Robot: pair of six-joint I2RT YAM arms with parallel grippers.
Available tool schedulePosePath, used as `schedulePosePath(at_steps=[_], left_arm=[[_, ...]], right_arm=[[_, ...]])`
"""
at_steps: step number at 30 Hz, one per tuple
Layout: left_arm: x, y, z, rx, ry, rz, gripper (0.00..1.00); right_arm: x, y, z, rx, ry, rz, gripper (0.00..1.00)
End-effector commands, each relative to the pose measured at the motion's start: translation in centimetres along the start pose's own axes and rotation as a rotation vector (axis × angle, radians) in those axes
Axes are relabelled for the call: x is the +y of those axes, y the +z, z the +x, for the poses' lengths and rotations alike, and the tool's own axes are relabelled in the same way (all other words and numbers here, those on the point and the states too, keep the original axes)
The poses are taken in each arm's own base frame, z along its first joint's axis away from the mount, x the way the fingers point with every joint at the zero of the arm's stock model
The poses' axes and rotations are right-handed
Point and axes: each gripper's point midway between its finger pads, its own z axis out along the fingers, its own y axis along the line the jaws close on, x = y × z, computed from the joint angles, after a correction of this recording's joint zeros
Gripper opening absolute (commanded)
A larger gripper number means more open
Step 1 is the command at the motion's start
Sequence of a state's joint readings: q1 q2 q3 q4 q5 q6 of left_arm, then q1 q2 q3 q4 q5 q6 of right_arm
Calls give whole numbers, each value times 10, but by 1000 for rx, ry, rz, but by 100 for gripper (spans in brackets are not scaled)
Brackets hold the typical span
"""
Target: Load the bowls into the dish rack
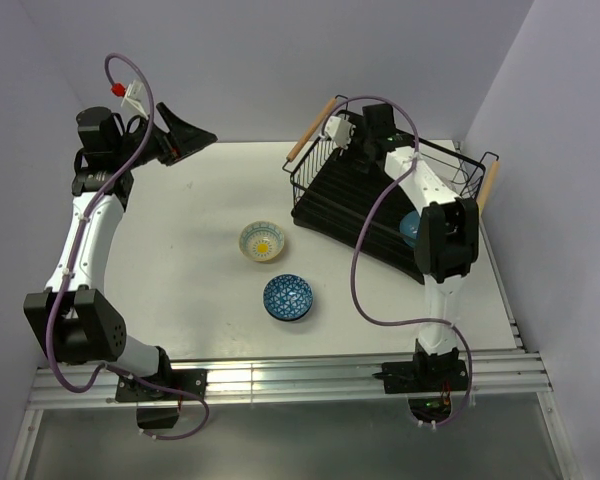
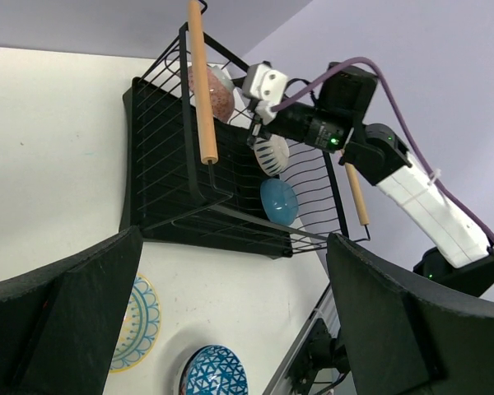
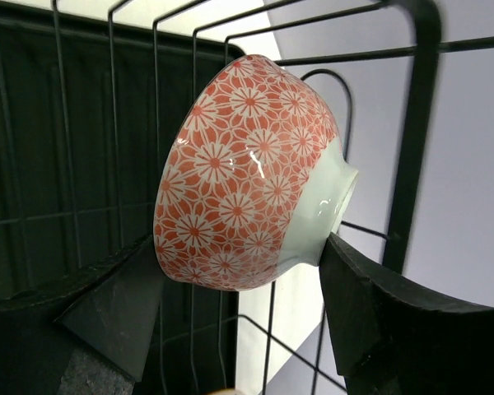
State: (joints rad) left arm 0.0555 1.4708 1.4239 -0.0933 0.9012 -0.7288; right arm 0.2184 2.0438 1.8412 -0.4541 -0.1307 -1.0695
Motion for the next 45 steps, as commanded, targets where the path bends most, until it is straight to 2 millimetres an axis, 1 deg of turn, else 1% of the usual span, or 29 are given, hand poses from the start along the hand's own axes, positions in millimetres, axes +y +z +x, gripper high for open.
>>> schedulePosePath(at_steps=[1, 2, 7, 12, 14, 15, 18, 19, 21, 22, 24, 25, 27, 28, 35, 36, 38, 39, 40, 44, 45], left_arm=[[-4, -4, -3, -5, 17, 17, 100], [-4, -4, -3, -5, 17, 17, 100], [-2, -3, -4, -1, 10, 17, 99], [0, -2, -5, -3, 13, 16, 99], [1, -2, -5, 0, 11, 15, 100], [1, -2, -6, 0, 9, 16, 100], [1, -1, -6, -1, 2, 17, 100], [0, -1, -6, -1, 5, 18, 100], [-1, -2, -7, -3, 5, 16, 99], [-4, -3, -7, -6, 10, 19, 99], [-4, -4, -7, -9, 7, 20, 99], [-4, -4, -7, -12, 3, 20, 99], [-4, -4, -6, -14, -3, 24, 99], [-4, -4, -6, -14, -8, 25, 99], [-5, -5, -7, -18, -5, 15, 100], [-6, -5, -8, -21, 0, 14, 100], [-5, -5, -9, -23, 3, 9, 100], [-5, -5, -8, -22, 0, 11, 100], [-4, -4, -8, -23, -5, 8, 100], [-3, -5, -8, -28, -8, 2, 100], [-2, -5, -8, -27, -8, -2, 99]], right_arm=[[-45, -5, -14, -34, -64, 139, 0], [-41, -1, -11, -29, -71, 130, 0], [-33, 11, -7, -20, -73, 112, 0], [-27, 14, -6, -16, -72, 93, 0], [-19, 10, -10, -27, -77, 76, 0], [-18, 8, -11, -33, -83, 75, 0], [-5, -5, -15, -44, -111, 33, 0], [-2, -17, -18, -56, -123, 24, 0], [10, -29, -27, -104, -156, -16, 0], [17, -42, -26, -115, -171, -29, 0], [26, -53, -27, -136, -211, -49, 0], [34, -62, -28, -160, -247, -61, 0], [39, -68, -32, -192, -305, -57, 0], [47, -71, -32, -210, -316, -68, 0], [63, -68, -40, -284, -458, -96, 0], [62, -68, -42, -299, -502, -88, 0], [68, -65, -44, -329, -545, -92, 0], [66, -65, -47, -344, -593, -74, 0], [70, -62, -47, -355, -612, -78, 0], [70, -61, -61, -428, -671, -58, 0], [68, -63, -68, -463, -690, -41, 0]])
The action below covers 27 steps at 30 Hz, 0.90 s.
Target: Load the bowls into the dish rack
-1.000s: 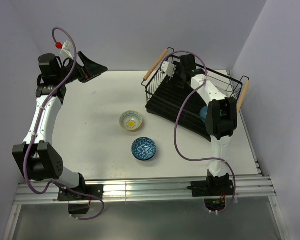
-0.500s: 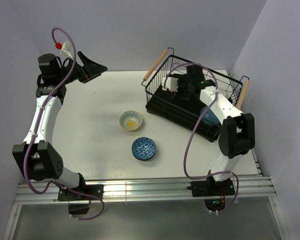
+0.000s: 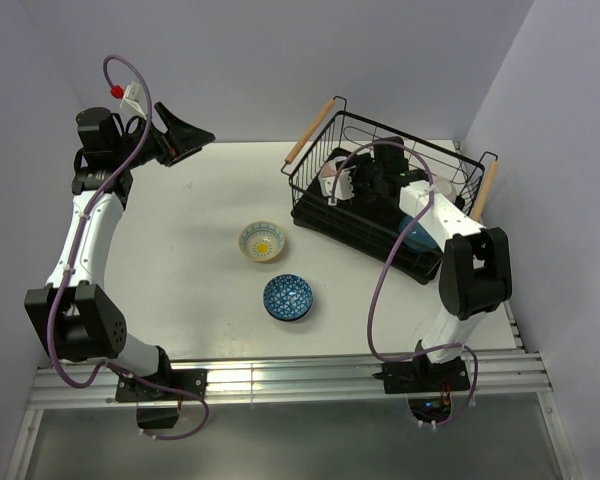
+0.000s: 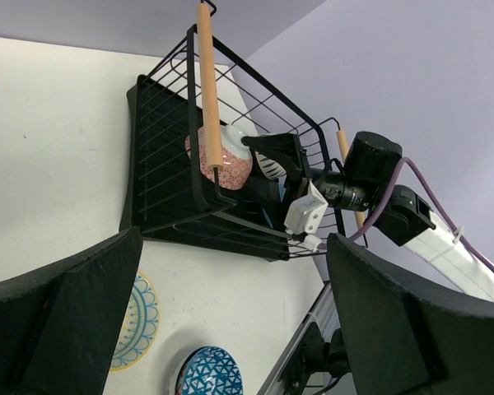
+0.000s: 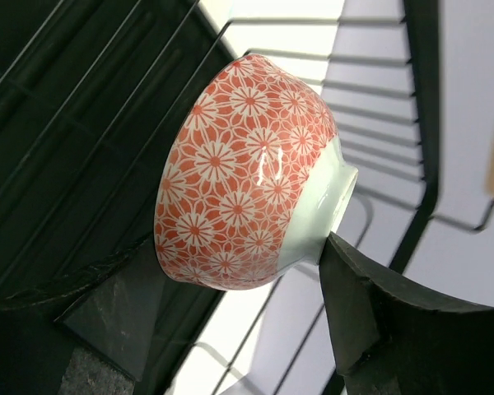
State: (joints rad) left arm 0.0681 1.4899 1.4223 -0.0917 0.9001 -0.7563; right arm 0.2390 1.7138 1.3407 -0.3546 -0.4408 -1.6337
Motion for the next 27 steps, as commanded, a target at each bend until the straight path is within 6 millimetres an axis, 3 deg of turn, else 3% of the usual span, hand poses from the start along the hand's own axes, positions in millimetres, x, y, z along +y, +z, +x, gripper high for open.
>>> schedulePosePath(at_steps=[1, 8, 15, 19, 22, 27], left_arm=[[-12, -6, -7, -28, 37, 12, 100], [-14, -6, -10, -40, 42, 12, 99], [-11, -4, -9, -35, 28, 10, 99], [-10, -2, -11, -40, 20, 15, 100], [-8, 1, -10, -32, -12, 26, 100], [-8, 0, -12, -45, -6, 20, 99]], right_arm=[[-38, -5, -32, -129, -179, 125, 0], [-49, -4, -40, -176, -233, 127, 0], [-64, -16, -46, -192, -47, 109, 0], [-49, -28, -53, -223, -20, 64, 0], [-37, -28, -45, -195, -9, 33, 0], [-44, -27, -36, -151, 192, -19, 0]])
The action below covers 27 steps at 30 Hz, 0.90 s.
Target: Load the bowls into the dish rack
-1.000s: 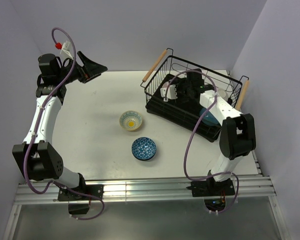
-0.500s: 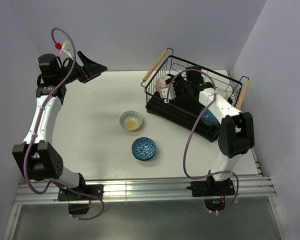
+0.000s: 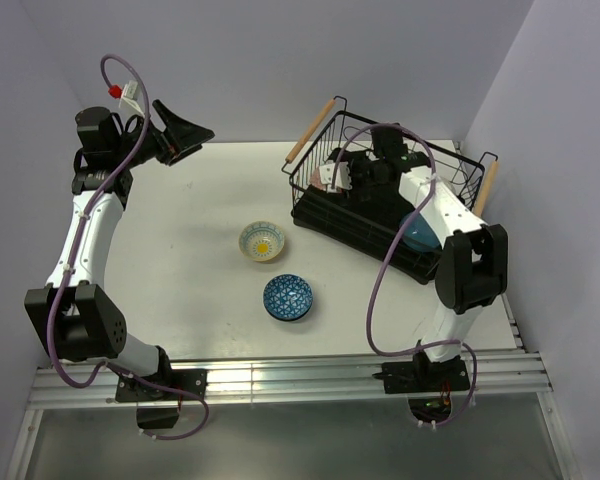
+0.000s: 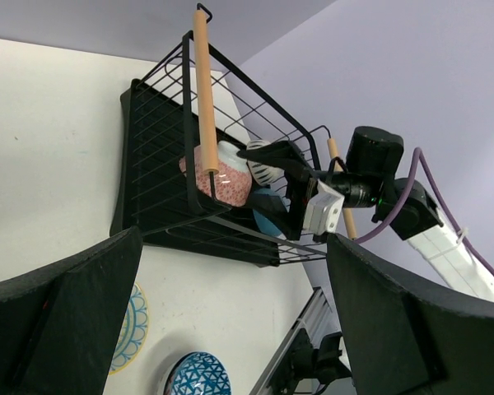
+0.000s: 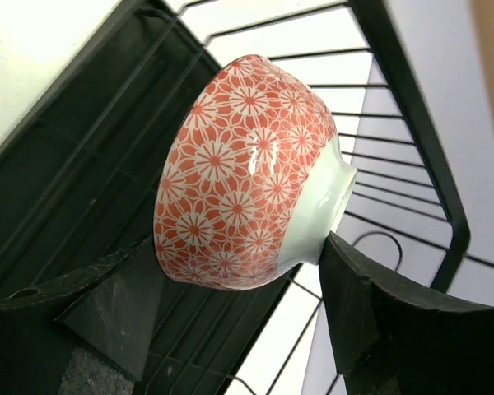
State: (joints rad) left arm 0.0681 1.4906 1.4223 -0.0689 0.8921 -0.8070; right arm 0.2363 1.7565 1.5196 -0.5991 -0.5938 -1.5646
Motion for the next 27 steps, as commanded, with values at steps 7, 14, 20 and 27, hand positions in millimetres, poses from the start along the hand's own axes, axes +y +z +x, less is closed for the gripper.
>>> schedulePosePath(at_steps=[7, 14, 20, 27], left_arm=[[-1, 3, -9, -30, 20, 13, 99], [-2, 2, -10, -30, 29, 8, 100], [2, 2, -8, -26, 23, 6, 99], [3, 4, -8, -24, 20, 7, 99]], right_arm=[[-7, -17, 4, 59, -96, 31, 0], [-33, 2, 33, 160, -39, 44, 0], [-43, 10, 46, 197, -50, 73, 0], [-40, 26, 56, 233, -55, 70, 8]])
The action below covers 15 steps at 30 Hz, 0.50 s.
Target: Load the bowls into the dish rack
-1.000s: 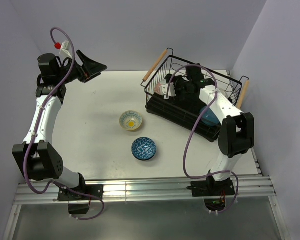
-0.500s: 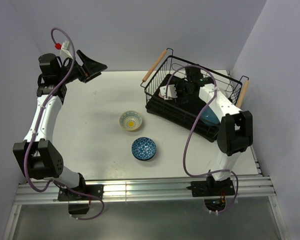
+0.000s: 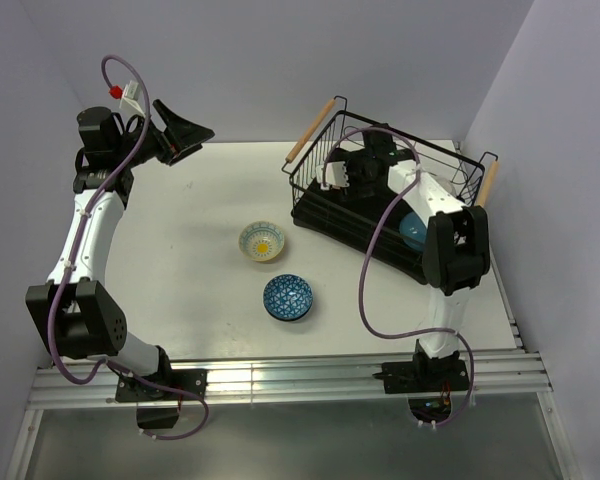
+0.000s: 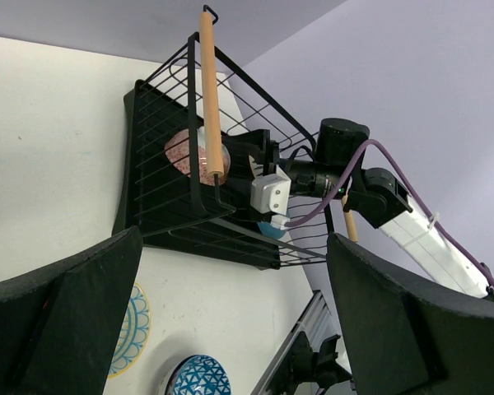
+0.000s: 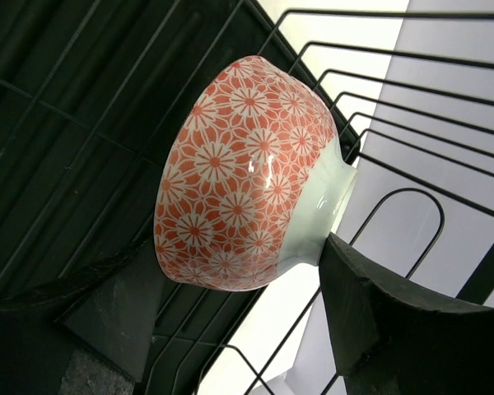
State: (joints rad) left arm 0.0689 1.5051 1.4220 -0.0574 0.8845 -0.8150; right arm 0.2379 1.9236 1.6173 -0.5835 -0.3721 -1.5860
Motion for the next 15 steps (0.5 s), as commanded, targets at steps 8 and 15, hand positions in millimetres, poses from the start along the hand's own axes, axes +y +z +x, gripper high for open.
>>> schedulePosePath(at_steps=[8, 15], left_arm=[[-2, 1, -7, -16, 32, 10, 100], [-3, 2, -10, -19, 33, 14, 99]], right_arm=[[-27, 3, -7, 33, -10, 108, 37], [-27, 1, -11, 28, -15, 99, 79]])
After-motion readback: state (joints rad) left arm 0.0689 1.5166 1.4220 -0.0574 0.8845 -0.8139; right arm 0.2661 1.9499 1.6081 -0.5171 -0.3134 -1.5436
